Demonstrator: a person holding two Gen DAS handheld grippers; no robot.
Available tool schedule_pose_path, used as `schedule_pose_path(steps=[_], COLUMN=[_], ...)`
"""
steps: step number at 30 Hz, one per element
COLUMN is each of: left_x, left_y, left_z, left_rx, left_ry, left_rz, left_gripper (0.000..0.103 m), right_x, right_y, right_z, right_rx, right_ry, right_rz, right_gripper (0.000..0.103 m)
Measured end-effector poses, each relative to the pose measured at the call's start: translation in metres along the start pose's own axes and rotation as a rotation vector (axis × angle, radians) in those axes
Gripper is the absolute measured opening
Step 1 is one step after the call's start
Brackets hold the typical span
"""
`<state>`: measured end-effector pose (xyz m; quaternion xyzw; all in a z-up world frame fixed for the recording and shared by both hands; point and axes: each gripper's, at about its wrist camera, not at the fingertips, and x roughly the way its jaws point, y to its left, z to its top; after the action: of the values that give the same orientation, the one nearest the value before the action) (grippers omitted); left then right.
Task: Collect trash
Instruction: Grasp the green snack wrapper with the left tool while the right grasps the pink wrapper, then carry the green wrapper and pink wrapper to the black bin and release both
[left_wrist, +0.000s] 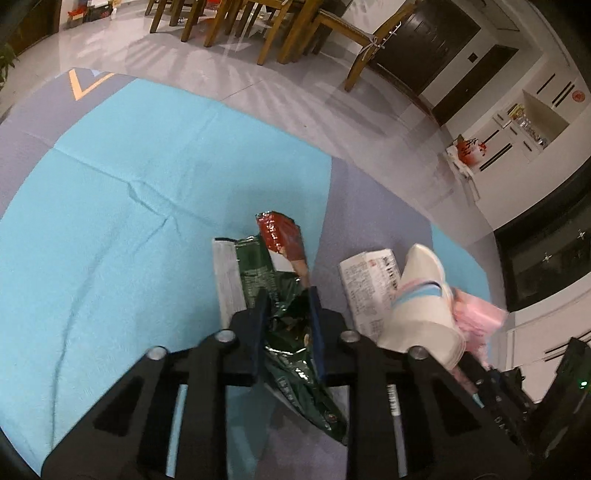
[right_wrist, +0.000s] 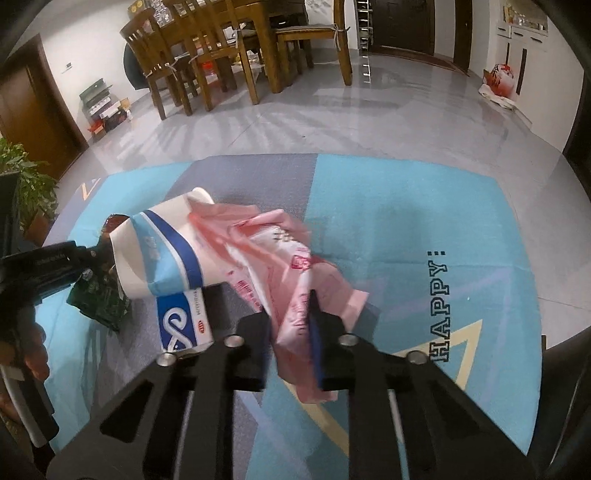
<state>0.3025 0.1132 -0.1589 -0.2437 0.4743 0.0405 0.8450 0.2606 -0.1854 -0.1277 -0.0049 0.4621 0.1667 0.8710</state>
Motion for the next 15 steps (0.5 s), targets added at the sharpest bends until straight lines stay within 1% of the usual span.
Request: schedule_pose_path(steps=[3, 6, 10, 12, 15], left_x=[-0.011, -0.034, -0.072, -0.09, -0.105], left_y=[-0.001, -0.002, -0.015, -0.035, -0.064], left_z=[-0.004, -0.008, -0.024, -0.038, -0.062], left_rx=[0.015, 0.024, 0.08, 0.149, 0.225], left_ry=[-0.006, -0.036, -0.088, -0.102, -0.093], left_rz=[0.01, 0.007, -0.069, -0.105, -0.153], left_gripper=[0.018, 0.018, 0.018, 0.018, 0.018], right_x=[-0.01, -0.029, -0.062, -0.089, -0.122], right_y=[-0.002, -0.01, -0.025, -0.034, -0.05], right_z=[-0.004, -0.009, -0.015, -0.02, -0.033], right_rx=[0.009, 0.065, 0.134, 0.16, 0.211], right_ry=[-0.006, -0.026, -0.079, -0.13, -0.191], right_rz=[0.004, 0.017, 0.048, 0.055, 0.055], right_gripper=[0.013, 0.013, 0.013, 0.013, 0.013])
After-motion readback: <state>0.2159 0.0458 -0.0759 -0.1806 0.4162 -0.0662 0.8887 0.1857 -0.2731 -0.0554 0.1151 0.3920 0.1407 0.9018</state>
